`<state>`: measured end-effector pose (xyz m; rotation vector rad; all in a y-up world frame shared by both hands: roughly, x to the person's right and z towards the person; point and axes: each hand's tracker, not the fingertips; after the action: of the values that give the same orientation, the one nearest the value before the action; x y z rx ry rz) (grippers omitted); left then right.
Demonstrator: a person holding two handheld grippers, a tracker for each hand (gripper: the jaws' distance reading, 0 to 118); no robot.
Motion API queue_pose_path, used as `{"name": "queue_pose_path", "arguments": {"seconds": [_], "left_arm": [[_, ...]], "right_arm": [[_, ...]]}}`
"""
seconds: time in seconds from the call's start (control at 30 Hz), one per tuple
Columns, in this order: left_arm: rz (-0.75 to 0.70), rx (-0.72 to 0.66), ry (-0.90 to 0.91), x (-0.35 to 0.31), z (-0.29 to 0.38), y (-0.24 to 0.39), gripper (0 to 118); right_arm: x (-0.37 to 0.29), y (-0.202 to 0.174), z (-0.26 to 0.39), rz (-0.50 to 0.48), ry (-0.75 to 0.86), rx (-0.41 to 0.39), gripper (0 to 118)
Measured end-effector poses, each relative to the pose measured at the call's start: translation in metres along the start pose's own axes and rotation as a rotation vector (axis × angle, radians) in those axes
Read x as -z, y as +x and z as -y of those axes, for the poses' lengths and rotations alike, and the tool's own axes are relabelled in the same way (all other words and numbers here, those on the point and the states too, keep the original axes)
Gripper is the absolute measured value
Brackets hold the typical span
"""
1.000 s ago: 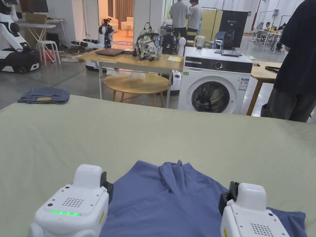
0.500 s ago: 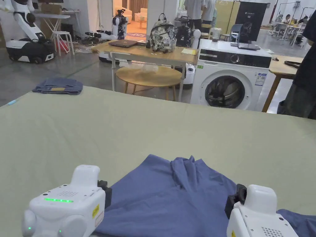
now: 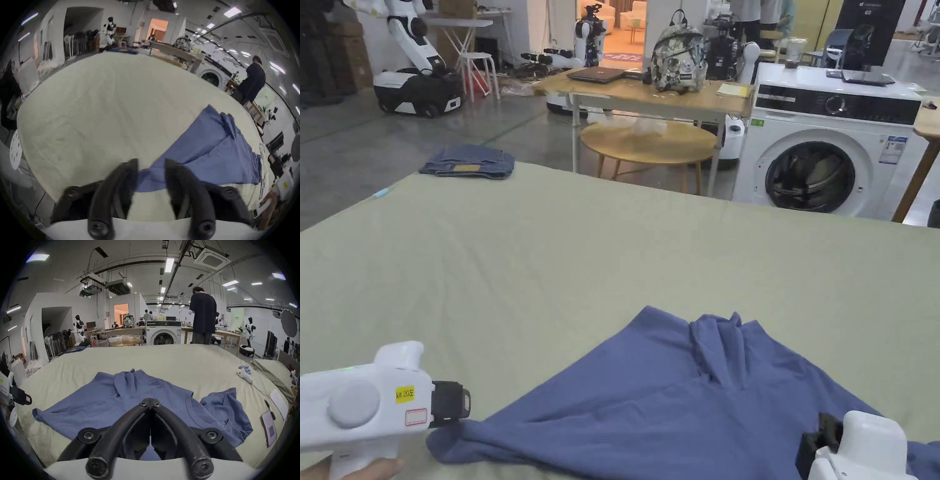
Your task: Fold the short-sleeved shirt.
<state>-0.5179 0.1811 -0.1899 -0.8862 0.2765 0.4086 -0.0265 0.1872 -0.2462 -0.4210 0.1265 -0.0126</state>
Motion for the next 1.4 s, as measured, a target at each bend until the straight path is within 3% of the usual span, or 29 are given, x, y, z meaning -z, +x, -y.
{"name": "queue_pose_path", "arguments": {"seconds": [0.07,0.17,0.43,0.57,0.63,0.7,0.77,1.13,1.27,1.3,1.33,1.37,1.4], "left_arm": [[-0.017,-0.007,-0.038,0.01,-0.004,-0.005,59],[-0.038,-0.008,-0.073,0.016,0.001,0.0,65],[-0.193,0.017,-0.187,0.053,0.026,0.011,67],[-0.228,0.078,-0.14,0.048,0.036,0.029,67],[-0.229,0.098,-0.136,0.046,0.038,0.035,58],[-0.204,0.112,-0.129,0.045,0.036,0.035,37],[-0.13,0.086,-0.118,0.043,0.037,0.036,3],[-0.015,0.048,-0.034,0.016,0.035,0.013,0],[0.019,0.025,-0.02,0.007,0.033,0.011,0],[0.021,0.02,-0.016,0.007,0.033,0.011,0],[0.022,0.017,-0.015,0.01,0.035,0.013,0],[0.022,0.015,-0.017,0.011,0.035,0.013,0],[0.02,0.013,-0.018,0.012,0.035,0.012,0]], "right_arm": [[0.002,0.001,0.001,0.0,-0.008,-0.001,0],[0.005,0.004,0.003,0.002,-0.022,0.0,0],[0.01,0.007,0.01,0.006,-0.056,0.003,0],[0.009,0.007,0.013,0.009,-0.066,0.004,0],[0.008,0.007,0.012,0.007,-0.075,0.01,0],[0.009,0.006,0.012,0.004,-0.085,0.011,0],[0.014,0.008,0.015,0.001,-0.094,0.012,0],[0.076,0.05,-0.042,-0.012,-0.17,-0.007,0],[0.149,0.075,-0.073,-0.017,-0.323,-0.091,9],[0.162,0.077,-0.081,-0.029,-0.346,-0.109,22],[0.179,0.08,-0.086,-0.032,-0.364,-0.141,41],[0.196,0.084,-0.091,-0.043,-0.403,-0.169,68],[0.21,0.086,-0.093,-0.039,-0.432,-0.199,82]]}}
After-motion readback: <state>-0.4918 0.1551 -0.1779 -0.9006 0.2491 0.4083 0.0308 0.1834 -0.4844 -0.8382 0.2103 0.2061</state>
